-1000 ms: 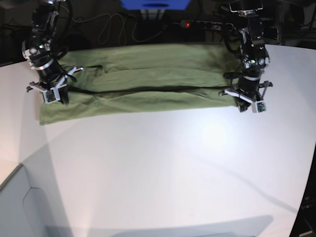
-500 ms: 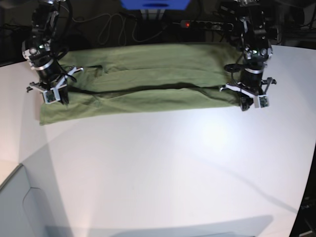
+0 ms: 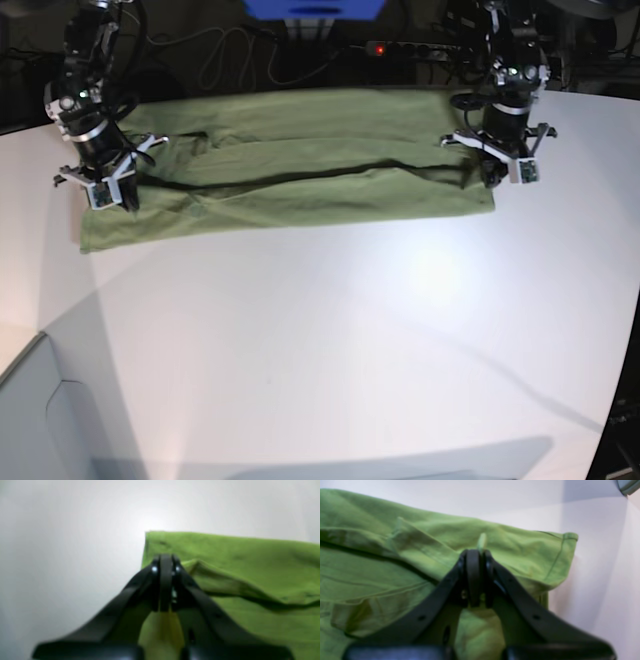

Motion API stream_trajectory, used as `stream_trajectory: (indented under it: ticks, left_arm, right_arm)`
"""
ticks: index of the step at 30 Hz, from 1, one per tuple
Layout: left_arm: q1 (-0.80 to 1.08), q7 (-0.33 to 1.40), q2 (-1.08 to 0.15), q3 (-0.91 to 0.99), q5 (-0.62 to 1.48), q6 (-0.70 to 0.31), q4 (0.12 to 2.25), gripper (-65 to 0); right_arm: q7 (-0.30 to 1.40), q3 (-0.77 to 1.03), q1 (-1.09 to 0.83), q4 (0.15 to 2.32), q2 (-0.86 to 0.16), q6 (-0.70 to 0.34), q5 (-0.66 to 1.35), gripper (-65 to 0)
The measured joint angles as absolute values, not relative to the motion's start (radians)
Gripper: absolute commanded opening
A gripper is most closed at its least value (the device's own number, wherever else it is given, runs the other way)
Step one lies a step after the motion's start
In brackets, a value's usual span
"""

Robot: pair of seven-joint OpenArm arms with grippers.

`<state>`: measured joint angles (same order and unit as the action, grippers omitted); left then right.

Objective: Fold the T-shirt properly
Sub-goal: 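Regrasp the ends of the folded strip with both grippers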

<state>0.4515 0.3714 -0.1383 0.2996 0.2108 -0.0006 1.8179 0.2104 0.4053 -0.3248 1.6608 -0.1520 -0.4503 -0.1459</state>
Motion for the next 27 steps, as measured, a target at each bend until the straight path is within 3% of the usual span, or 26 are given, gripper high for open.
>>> stream_trajectory:
  ticks: [27]
  left_arm:
    - [0.504, 0.371, -0.141, 0.301, 0.209, -0.001, 1.769, -65.0]
  right_arm:
    - [0.202, 0.41, -0.348, 1.665, -0.156, -0.468, -0.145, -65.0]
